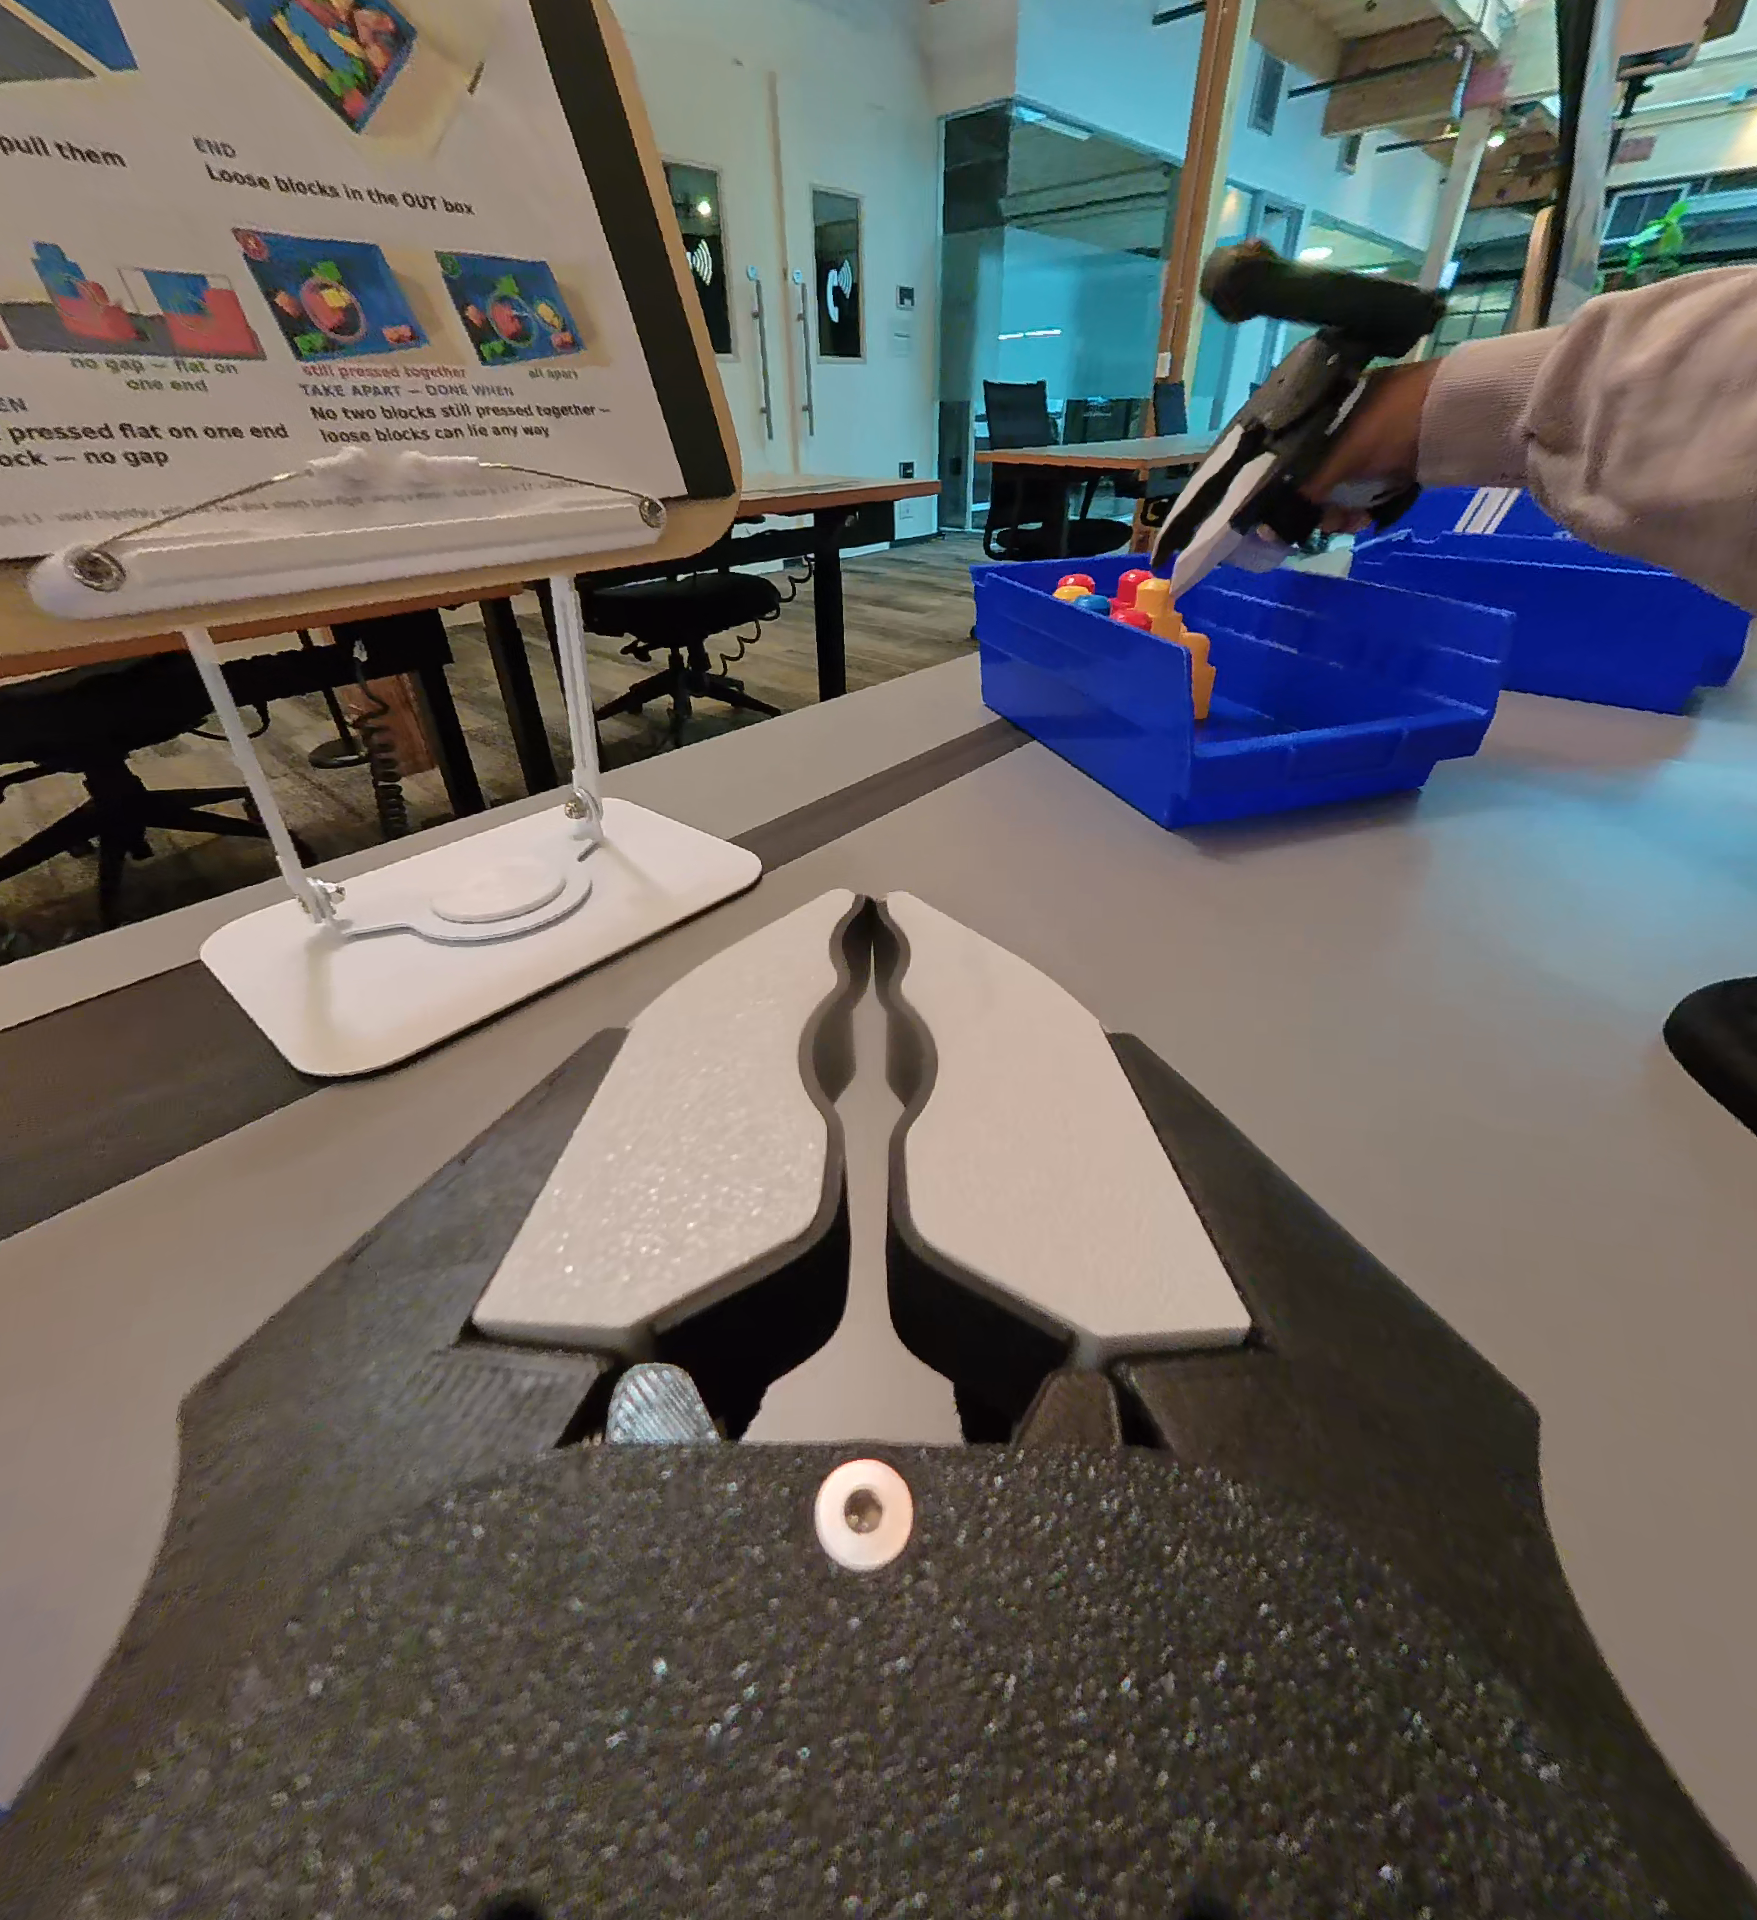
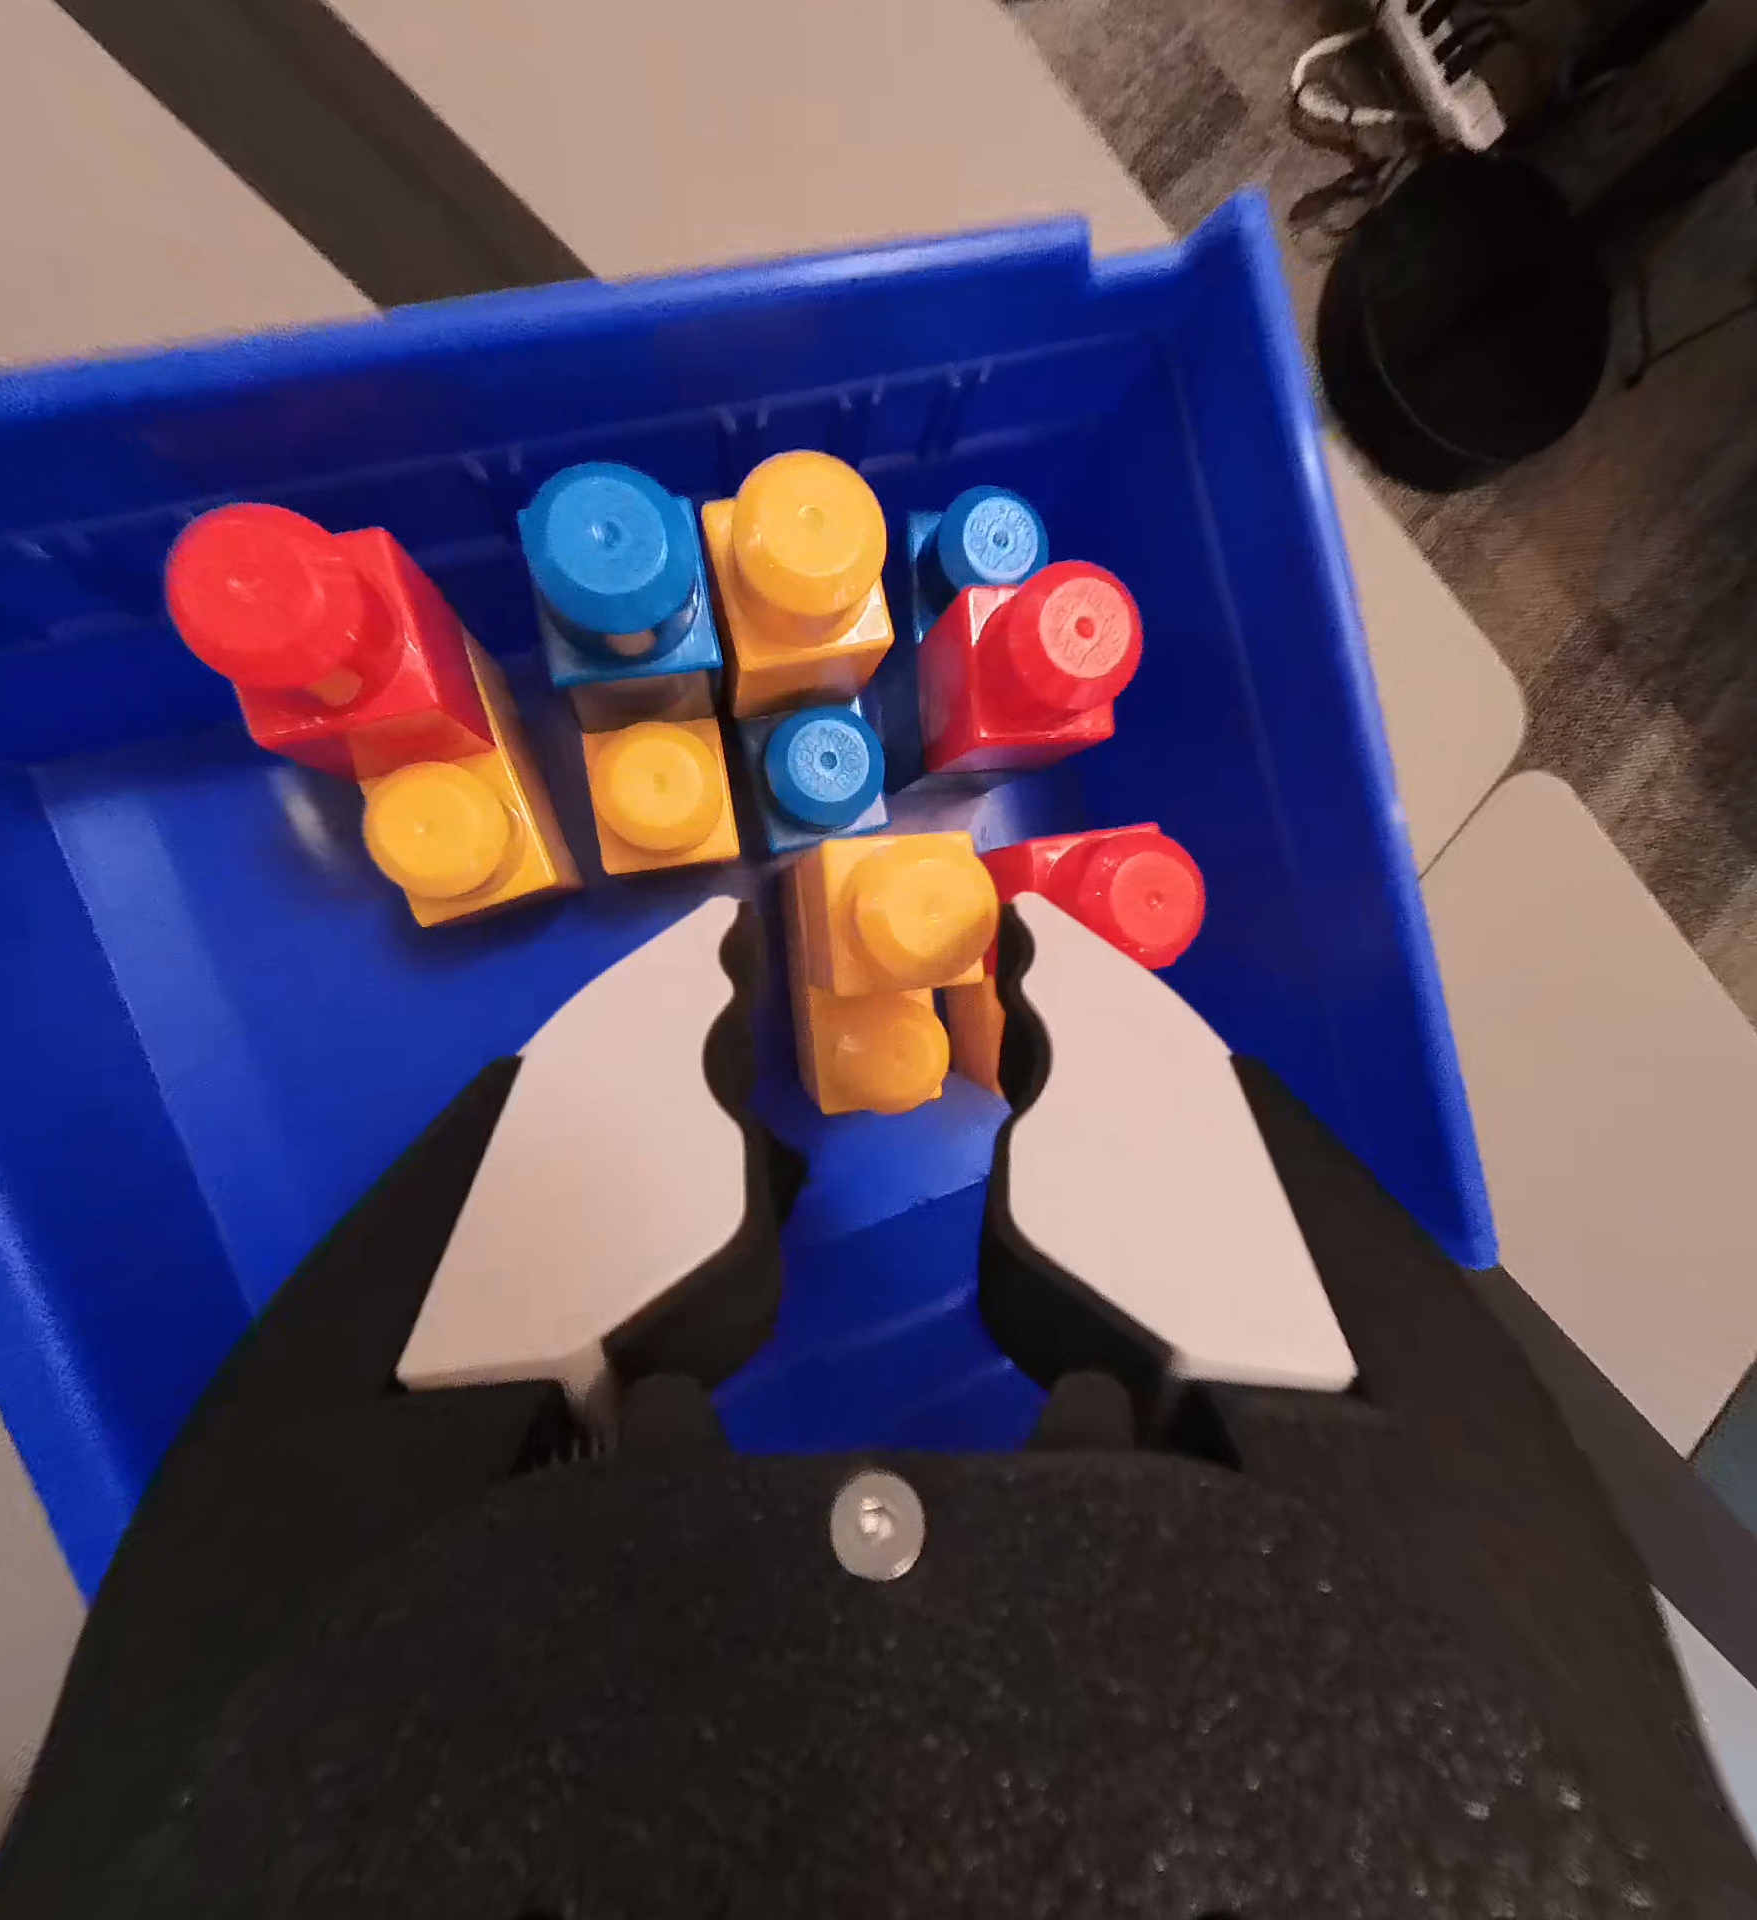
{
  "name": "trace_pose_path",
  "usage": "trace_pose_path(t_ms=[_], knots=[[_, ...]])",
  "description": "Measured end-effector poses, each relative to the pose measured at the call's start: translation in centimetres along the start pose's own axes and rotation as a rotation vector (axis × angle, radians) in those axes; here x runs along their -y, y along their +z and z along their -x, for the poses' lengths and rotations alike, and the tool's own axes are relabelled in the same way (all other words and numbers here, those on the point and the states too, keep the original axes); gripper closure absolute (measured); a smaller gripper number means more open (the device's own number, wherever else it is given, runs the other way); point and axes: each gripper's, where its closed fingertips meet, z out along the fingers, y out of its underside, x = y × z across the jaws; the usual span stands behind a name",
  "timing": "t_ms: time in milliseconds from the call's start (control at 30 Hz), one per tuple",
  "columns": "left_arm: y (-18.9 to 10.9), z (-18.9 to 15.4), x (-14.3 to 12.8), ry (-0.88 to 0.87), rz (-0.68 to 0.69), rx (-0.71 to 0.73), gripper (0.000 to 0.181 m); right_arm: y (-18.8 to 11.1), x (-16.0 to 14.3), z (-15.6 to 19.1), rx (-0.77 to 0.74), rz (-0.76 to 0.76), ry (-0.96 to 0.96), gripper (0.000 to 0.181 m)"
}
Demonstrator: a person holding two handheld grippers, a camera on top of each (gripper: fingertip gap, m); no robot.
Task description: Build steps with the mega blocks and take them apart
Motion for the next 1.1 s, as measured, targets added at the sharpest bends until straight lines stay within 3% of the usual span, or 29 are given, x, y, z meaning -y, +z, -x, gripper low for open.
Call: trace_pose_path(t_ms=[33, 133, 233, 367, 500, 667, 733, 800, 900, 1033, 1100], knots=[[-0.1, 0.1, 0.1, 0.002, -0.002, 0.003, 0.181, -0.7, 0.7, 0.1, -0.011, -0.035, 0.010, 0.135], [-0.3, 0.4, 0.7, 0.004, -0.018, 0.021, 0.181, -3.4, 4.0, 1.2, -0.080, -0.191, 0.006, 0.133], [-0.8, 1.2, 1.5, 0.005, -0.033, 0.057, 0.181, -6.9, 8.4, 4.8, -0.103, -0.415, 0.032, 0.133], [-2.2, 3.2, 3.0, -0.043, -0.077, 0.117, 0.181, -11.7, 13.1, 15.7, 0.105, -0.781, 0.104, 0.136], [-4.9, 6.9, 4.8, -0.056, -0.115, 0.250, 0.181, -13.2, 13.6, 23.6, 0.190, -0.970, 0.242, 0.145], [-10.5, 13.7, 6.3, -0.054, -0.123, 0.511, 0.181, -10.4, 11.6, 27.6, 0.141, -1.003, 0.434, 0.158], [-12.5, 16.4, 6.1, -0.062, -0.081, 0.582, 0.181, -9.0, 10.5, 28.0, 0.082, -0.981, 0.483, 0.165], [-14.1, 19.0, 6.0, -0.053, -0.026, 0.638, 0.181, -7.6, 10.0, 29.2, 0.122, -0.964, 0.496, 0.170], [-14.9, 22.6, 5.8, -0.041, 0.087, 0.640, 0.165, -6.1, 9.7, 30.6, 0.218, -0.935, 0.497, 0.181], [-14.2, 27.2, 4.7, -0.066, 0.289, 0.570, 0.139, -4.9, 9.2, 30.9, 0.229, -0.908, 0.479, 0.181], [-14.2, 29.7, 3.3, -0.018, 0.442, 0.563, 0.140, -4.6, 8.9, 31.2, 0.240, -0.887, 0.460, 0.181]])
